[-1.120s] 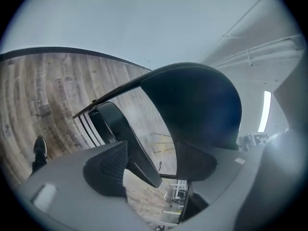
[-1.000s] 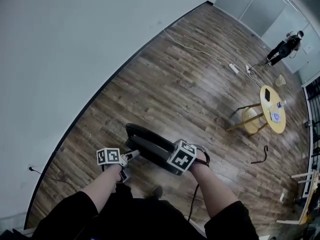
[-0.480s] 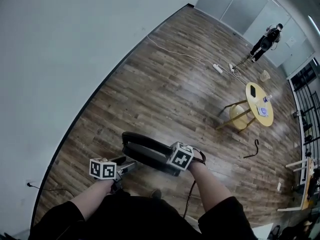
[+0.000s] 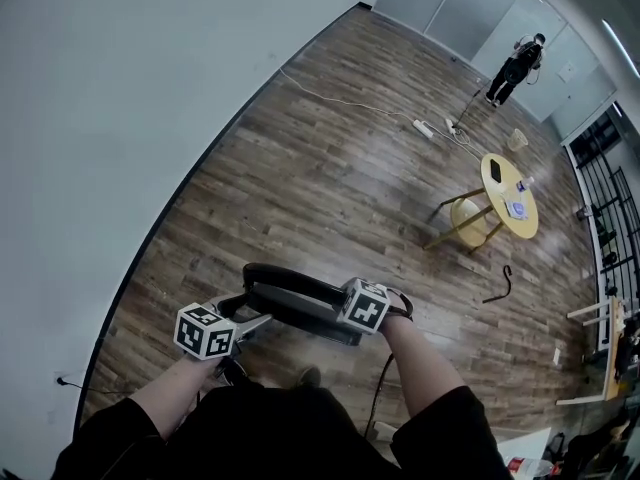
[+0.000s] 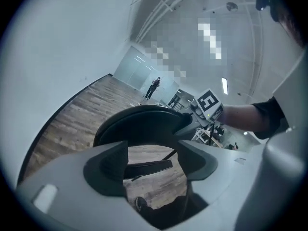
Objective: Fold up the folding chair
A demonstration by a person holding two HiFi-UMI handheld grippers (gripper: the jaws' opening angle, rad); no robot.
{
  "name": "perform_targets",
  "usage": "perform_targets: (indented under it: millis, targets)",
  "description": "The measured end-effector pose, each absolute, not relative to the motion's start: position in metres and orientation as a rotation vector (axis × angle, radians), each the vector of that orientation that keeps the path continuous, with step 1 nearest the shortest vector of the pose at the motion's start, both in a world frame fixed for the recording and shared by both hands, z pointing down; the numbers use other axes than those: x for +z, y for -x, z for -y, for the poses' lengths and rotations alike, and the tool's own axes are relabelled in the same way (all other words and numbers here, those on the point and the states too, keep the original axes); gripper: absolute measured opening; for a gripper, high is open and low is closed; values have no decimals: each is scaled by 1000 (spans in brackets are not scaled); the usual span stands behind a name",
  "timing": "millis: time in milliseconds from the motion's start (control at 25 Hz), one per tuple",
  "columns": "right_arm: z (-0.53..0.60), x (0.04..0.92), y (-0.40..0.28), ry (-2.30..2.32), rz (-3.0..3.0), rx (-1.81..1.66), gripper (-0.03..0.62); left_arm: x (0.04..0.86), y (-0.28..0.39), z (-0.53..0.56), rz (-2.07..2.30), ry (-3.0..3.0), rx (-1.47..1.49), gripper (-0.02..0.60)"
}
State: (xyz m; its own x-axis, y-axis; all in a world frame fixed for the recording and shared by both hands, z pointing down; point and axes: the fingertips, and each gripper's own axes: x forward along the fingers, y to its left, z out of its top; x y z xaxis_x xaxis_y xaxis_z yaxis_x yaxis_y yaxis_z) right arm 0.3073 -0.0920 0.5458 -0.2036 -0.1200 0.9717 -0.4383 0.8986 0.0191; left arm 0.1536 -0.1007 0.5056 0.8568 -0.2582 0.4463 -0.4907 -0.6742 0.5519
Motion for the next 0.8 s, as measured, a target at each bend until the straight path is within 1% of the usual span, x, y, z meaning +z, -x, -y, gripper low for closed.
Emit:
perform_targets:
  millis: [280,600,800]
  targets:
    - [100,545,-304,-413,1785,305,52,478,-176,125,549,-2573,607,324]
    - [103,549,-300,-405,1795,292,52,461,-195,147,618,-2677,760,325]
    - [104,548,-297,-396,1799,268,51,457,-215,150,529,-2800,930,327]
